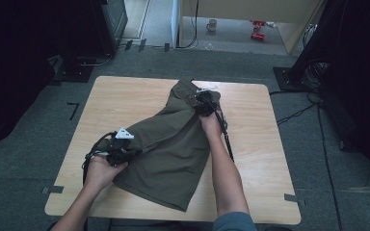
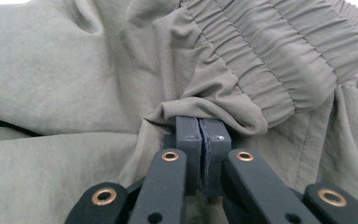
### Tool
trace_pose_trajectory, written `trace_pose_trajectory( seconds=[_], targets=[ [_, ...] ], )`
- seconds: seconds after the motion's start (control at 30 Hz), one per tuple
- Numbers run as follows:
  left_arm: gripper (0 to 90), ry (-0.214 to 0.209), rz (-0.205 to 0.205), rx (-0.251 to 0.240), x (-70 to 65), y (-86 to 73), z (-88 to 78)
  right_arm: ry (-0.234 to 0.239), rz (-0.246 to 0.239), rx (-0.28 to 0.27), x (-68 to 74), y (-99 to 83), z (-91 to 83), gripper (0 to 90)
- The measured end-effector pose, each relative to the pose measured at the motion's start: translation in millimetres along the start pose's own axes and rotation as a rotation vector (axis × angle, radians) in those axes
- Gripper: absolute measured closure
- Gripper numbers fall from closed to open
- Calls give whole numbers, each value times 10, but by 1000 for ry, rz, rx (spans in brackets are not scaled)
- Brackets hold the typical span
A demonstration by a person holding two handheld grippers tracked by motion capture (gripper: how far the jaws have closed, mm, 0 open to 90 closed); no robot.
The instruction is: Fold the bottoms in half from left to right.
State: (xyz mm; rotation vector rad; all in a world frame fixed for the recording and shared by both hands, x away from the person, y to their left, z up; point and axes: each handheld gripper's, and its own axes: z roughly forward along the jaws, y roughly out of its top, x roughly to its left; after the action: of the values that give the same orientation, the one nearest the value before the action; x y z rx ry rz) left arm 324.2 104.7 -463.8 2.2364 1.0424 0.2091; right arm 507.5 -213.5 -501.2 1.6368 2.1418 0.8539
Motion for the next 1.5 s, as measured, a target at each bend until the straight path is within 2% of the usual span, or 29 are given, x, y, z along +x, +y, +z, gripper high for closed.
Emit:
trace_pose_trajectory(
  seconds=[0.13,0.23,0.43,0.63,0.73,0.83,0.9,1.0,1.03,1.07,1.1,1.3,1.5],
  targets=[
    [896,-22,40,-54,-220,66,-233,1,8,-2,-5,17,-17,880],
    [896,-41,72,-75,-385,121,-350,8,19,-21,-9,47,-73,881],
    [896,-89,135,-104,-715,243,-450,12,4,-72,-51,141,-262,882],
    [896,-129,196,-134,-1055,388,-497,25,13,-109,-115,175,-415,882],
    [895,-165,207,-138,-1191,446,-444,43,18,-141,-195,179,-528,882],
    [895,-195,223,-133,-1337,467,-346,32,17,-141,-241,172,-567,881],
    [893,-221,233,-106,-1473,461,-204,25,19,-125,-312,147,-591,881],
    [890,-237,237,-99,-1555,448,-102,22,25,-118,-366,102,-591,879],
    [890,-251,246,-79,-1616,437,10,20,25,-113,-380,85,-585,878],
    [889,-251,246,-79,-1616,437,10,20,25,-113,-380,85,-585,878],
    [889,-257,255,-59,-1627,436,56,13,23,-102,-401,53,-570,874],
    [874,-312,212,-60,-1717,435,262,-3,12,-86,-459,-27,-552,860],
    [808,-342,233,-41,-1812,409,364,-21,-10,-64,-480,-49,-548,815]
  ],
)
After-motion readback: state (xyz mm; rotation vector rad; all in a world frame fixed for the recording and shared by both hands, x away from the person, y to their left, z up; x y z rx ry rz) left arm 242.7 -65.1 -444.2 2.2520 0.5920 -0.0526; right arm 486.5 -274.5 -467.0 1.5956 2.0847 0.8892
